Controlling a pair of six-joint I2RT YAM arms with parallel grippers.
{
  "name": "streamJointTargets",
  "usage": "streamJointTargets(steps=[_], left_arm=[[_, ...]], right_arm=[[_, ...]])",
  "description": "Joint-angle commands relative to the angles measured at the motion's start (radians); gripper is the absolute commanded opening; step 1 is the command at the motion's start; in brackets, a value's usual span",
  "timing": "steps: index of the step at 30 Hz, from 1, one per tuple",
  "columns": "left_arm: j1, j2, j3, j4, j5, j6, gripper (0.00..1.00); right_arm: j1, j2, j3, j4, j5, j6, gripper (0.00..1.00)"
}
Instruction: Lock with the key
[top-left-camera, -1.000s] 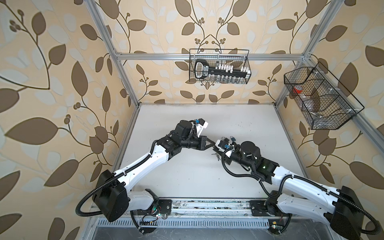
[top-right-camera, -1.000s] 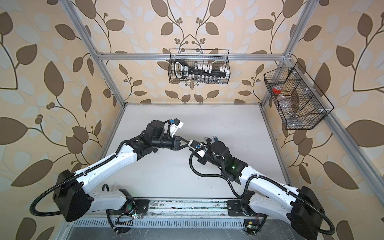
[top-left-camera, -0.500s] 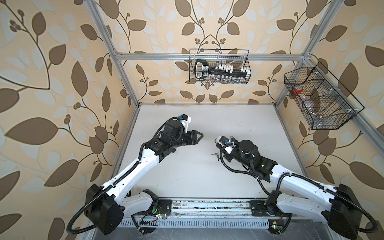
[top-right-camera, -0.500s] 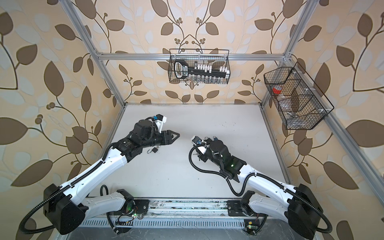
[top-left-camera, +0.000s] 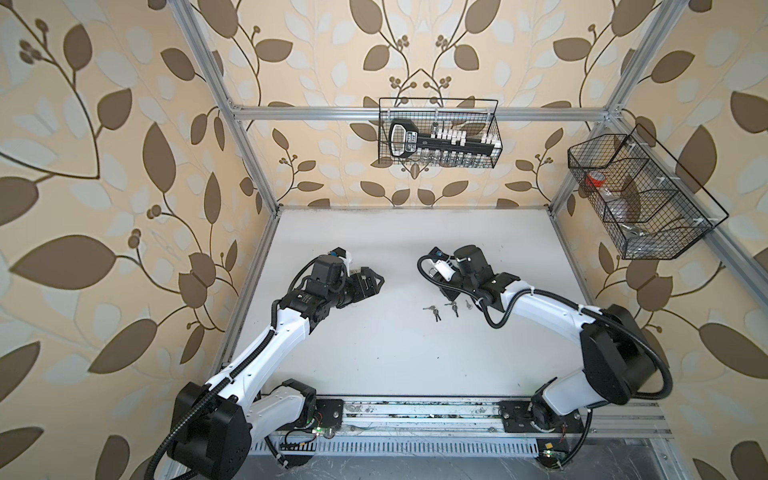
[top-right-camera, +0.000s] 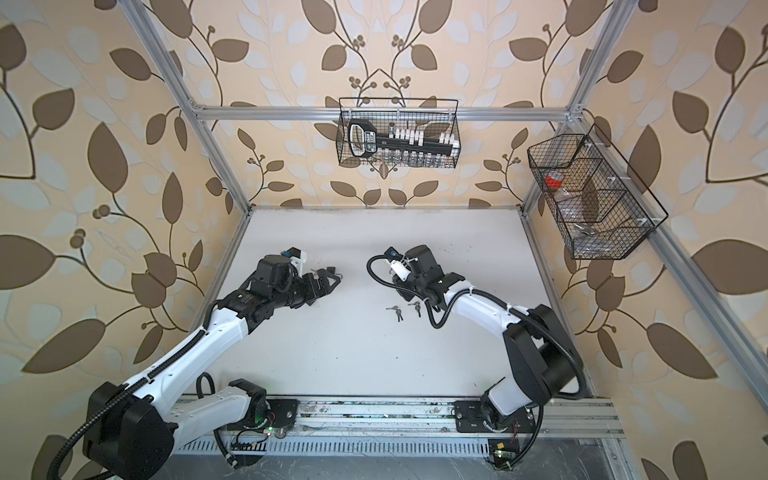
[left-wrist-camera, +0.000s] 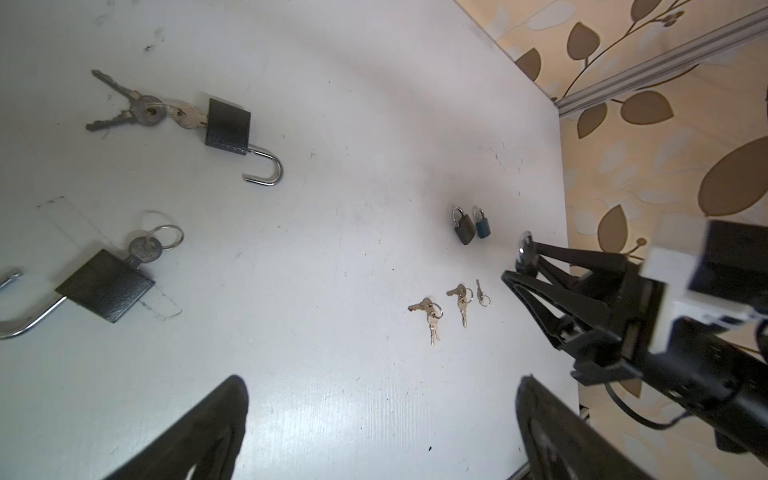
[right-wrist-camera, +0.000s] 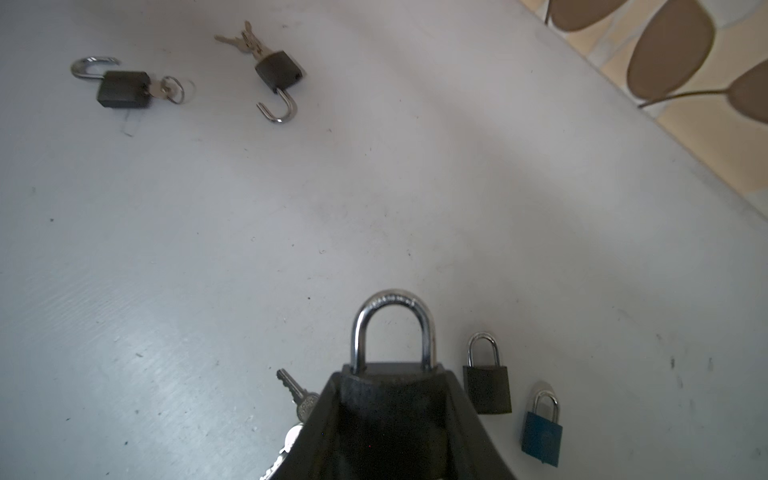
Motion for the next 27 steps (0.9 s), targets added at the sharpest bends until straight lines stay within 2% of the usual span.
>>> streamJointTargets(steps=[1, 6, 11, 15, 20, 27], left_arm=[[0.02, -0.066, 0.004, -0.027, -0.049, -0.011, 0.99], [0.028, -0.092, 0.049, -0.143, -0.133, 0.021, 0.99], [0.026, -0.055, 0.143, -0.27, -0.181, 0.068, 0.99], [-0.019, -0.007, 0.21, -0.349, -0.255, 0.096, 0.99], [-0.118, 0.032, 0.251, -0.362, -0.339, 0.107, 0.99], [-0.133, 0.043, 0.253, -0.345, -0.328, 0.101, 0.99]], right_arm=[[-0.035, 0.067, 0.076, -0.072, -0.066, 0.027, 0.0], [-0.046, 0.213, 0.192, -0.155, -0.078, 0.007, 0.0], [-0.046, 0.295, 0.245, -0.182, -0.073, -0.013, 0.0], [-0.046, 0.342, 0.275, -0.194, -0.048, -0.027, 0.0], [-0.045, 0.384, 0.302, -0.206, -0.036, -0.041, 0.01], [-0.045, 0.427, 0.331, -0.226, -0.032, -0.064, 0.05]])
